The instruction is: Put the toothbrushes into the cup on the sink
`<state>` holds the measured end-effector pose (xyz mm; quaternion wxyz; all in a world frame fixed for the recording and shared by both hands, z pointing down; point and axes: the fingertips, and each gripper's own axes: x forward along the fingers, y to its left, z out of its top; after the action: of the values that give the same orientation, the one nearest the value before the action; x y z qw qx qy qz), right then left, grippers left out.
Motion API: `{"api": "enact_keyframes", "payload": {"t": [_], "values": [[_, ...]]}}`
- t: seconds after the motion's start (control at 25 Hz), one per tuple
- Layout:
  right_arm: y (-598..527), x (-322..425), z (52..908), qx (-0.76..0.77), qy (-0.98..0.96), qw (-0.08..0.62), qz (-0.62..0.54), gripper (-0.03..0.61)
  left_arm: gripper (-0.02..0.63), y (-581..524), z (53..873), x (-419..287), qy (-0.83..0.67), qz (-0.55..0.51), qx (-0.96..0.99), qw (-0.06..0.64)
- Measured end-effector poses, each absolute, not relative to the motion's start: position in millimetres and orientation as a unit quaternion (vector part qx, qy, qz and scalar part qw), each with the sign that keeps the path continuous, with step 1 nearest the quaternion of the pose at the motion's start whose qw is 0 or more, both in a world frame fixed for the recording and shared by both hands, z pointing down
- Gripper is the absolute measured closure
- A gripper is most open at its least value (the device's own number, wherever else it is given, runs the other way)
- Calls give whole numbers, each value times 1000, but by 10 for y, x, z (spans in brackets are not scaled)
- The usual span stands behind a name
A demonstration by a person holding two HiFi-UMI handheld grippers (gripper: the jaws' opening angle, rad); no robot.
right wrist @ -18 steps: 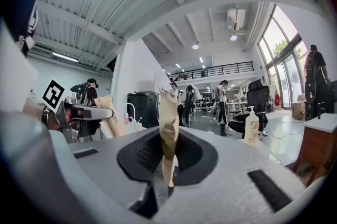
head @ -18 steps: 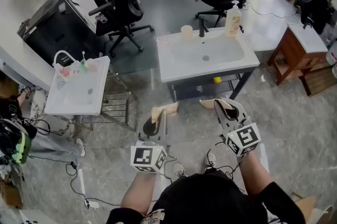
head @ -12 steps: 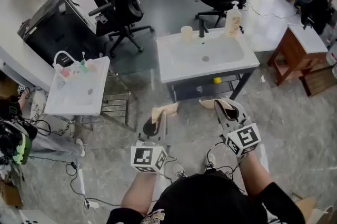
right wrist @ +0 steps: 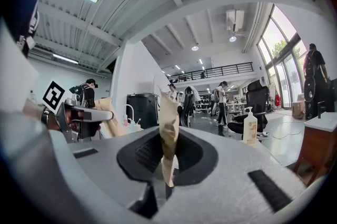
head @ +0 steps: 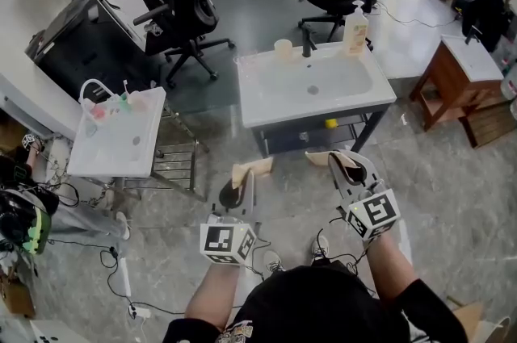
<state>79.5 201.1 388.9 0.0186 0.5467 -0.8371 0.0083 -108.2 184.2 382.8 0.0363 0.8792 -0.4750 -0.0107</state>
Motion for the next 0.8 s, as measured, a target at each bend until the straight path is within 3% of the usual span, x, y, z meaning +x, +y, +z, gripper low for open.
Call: {"api": "enact_keyframes", "payload": {"t": [0.8], "values": [[1743,1787,3855,524,-852,0,6,540,555,1674,3751,-40,-496,-15,868,24]]}}
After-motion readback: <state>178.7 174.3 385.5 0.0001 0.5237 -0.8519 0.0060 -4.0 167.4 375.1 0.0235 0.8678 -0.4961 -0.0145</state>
